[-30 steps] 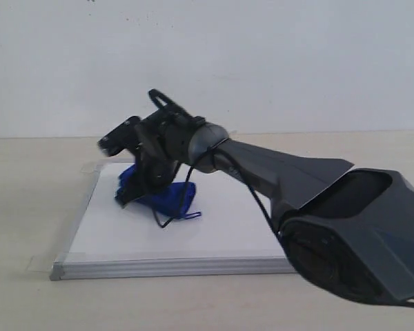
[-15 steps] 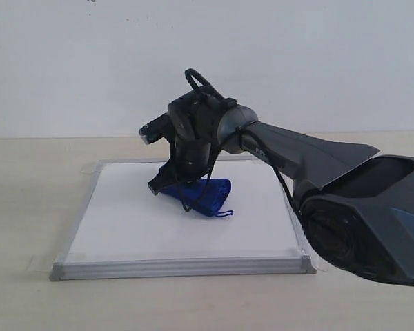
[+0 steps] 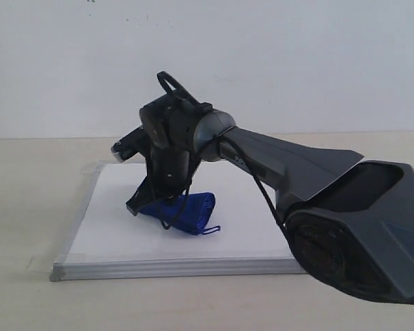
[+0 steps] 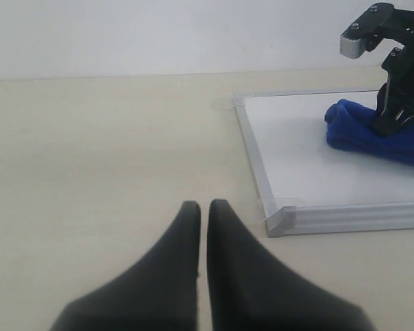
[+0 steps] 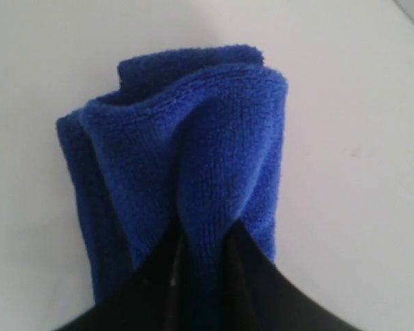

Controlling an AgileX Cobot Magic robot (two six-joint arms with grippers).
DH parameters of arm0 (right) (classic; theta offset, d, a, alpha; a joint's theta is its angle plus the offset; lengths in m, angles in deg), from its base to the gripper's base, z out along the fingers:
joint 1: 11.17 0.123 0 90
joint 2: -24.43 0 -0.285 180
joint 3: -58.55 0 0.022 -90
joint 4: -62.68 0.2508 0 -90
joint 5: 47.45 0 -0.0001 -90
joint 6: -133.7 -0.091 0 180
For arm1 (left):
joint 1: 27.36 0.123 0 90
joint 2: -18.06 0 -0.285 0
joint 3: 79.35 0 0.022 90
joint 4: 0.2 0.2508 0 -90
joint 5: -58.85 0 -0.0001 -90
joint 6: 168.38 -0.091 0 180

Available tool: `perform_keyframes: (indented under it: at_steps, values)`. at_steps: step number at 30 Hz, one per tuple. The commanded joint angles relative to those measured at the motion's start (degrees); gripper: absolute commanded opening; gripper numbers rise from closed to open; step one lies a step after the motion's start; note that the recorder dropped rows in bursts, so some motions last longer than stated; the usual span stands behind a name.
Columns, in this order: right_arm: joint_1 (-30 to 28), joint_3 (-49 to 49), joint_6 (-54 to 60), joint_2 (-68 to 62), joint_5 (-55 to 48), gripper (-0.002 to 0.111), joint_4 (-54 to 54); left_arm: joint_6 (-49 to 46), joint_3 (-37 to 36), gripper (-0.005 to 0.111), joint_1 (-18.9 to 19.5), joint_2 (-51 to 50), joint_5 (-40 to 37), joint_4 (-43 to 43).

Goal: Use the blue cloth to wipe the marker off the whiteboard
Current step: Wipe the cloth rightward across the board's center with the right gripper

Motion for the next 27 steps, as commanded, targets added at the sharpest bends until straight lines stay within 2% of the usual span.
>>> perform_keyframes:
  at_steps: [1, 16, 21, 27]
  values:
    - [3.09, 0.85, 2.22, -1.20, -4.82, 0.000, 7.76, -0.05, 0.07, 0.004, -0.29, 0.12, 0.32, -0.43]
    - [2.46, 1.72, 0.21, 4.98, -6.57, 0.000, 7.45, -0.05, 0.07, 0.004, -0.29, 0.12, 0.32, -0.43]
    - [2.23, 9.18, -0.61, 9.32, -2.38, 0.000, 6.47, -0.05, 0.07, 0.004, -0.29, 0.12, 0.32, -0.43]
    - [0.94, 23.88, -2.02, 18.02, 7.23, 0.000, 5.44, -0.05, 0.07, 0.004, -0.29, 0.12, 0.32, -0.43]
